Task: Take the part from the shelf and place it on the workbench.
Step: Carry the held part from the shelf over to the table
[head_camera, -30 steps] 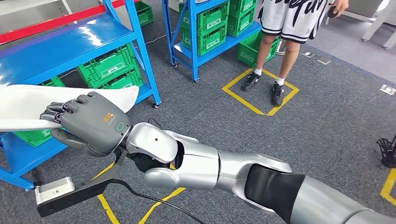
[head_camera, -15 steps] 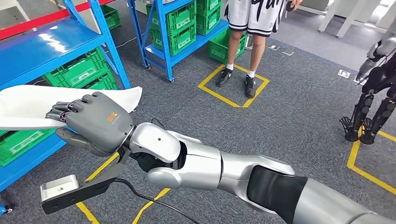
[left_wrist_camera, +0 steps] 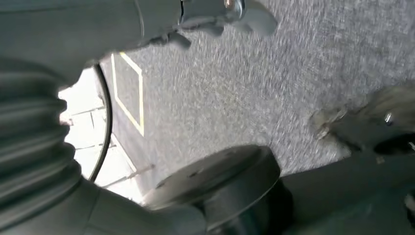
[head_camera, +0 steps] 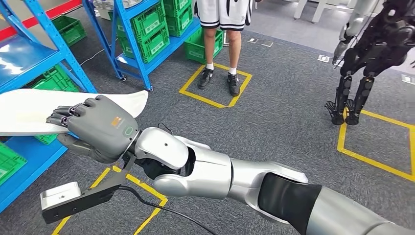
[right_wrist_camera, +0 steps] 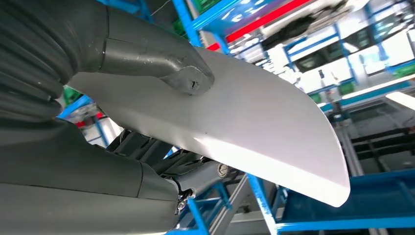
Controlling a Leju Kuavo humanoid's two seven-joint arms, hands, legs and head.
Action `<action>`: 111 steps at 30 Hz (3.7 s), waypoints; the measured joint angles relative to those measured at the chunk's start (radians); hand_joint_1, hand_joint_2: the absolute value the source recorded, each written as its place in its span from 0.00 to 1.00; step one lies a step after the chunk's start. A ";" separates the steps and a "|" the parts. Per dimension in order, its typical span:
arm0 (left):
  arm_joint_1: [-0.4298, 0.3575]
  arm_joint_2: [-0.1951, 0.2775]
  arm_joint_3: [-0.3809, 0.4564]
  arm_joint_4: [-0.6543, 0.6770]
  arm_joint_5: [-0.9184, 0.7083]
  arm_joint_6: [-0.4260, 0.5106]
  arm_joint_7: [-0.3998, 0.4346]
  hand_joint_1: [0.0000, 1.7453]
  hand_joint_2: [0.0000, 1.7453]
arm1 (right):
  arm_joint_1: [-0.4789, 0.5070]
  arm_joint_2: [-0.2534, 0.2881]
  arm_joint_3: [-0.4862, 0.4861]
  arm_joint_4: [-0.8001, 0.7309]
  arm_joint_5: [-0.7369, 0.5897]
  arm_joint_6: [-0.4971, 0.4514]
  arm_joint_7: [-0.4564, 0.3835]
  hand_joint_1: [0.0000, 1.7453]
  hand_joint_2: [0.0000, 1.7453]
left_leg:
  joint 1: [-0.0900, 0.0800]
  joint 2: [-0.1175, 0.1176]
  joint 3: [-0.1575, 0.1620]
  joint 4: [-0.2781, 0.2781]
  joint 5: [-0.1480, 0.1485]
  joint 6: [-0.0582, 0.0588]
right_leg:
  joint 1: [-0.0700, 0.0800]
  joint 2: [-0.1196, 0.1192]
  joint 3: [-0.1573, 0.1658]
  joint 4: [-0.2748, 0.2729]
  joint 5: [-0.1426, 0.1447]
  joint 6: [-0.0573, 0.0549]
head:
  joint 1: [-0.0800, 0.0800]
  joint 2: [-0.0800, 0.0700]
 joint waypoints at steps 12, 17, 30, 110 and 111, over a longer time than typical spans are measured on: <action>0.006 0.001 0.000 0.002 0.003 0.000 -0.005 0.00 1.00 | -0.010 0.003 0.000 0.000 -0.006 0.016 -0.004 1.00 1.00 | 0.000 0.079 0.040 -0.105 0.032 0.042 | -0.002 -0.077 -0.147 0.267 -0.105 0.052 | 0.015 0.000; 0.008 0.001 0.000 0.002 0.010 0.000 -0.015 0.00 1.00 | -0.010 0.004 0.000 0.000 -0.006 0.016 -0.005 1.00 1.00 | -0.007 0.135 0.043 -0.093 0.018 0.026 | 0.006 -0.152 0.007 0.003 -0.011 0.035 | 0.014 0.000; 0.020 0.006 0.002 0.001 0.031 -0.003 -0.026 0.00 1.00 | -0.013 0.029 0.018 0.000 -0.004 0.025 -0.011 1.00 1.00 | 0.003 0.013 -0.006 0.034 -0.021 -0.006 | -0.005 -0.006 0.008 -0.011 0.004 0.004 | 0.007 0.000; 0.004 0.006 0.002 -0.001 0.009 -0.003 -0.009 0.00 1.00 | 0.010 0.021 0.004 0.013 0.033 0.034 0.006 1.00 1.00 | -0.012 0.138 0.037 -0.087 0.019 0.026 | 0.018 -0.141 0.004 -0.006 0.004 0.027 | 0.012 0.000; 0.003 0.005 0.002 -0.002 0.009 -0.003 -0.009 0.00 1.00 | 0.009 0.021 0.004 0.013 0.033 0.034 0.006 1.00 1.00 | -0.012 0.147 0.041 -0.089 0.018 0.020 | 0.018 -0.129 0.004 -0.009 0.007 0.020 | 0.012 0.000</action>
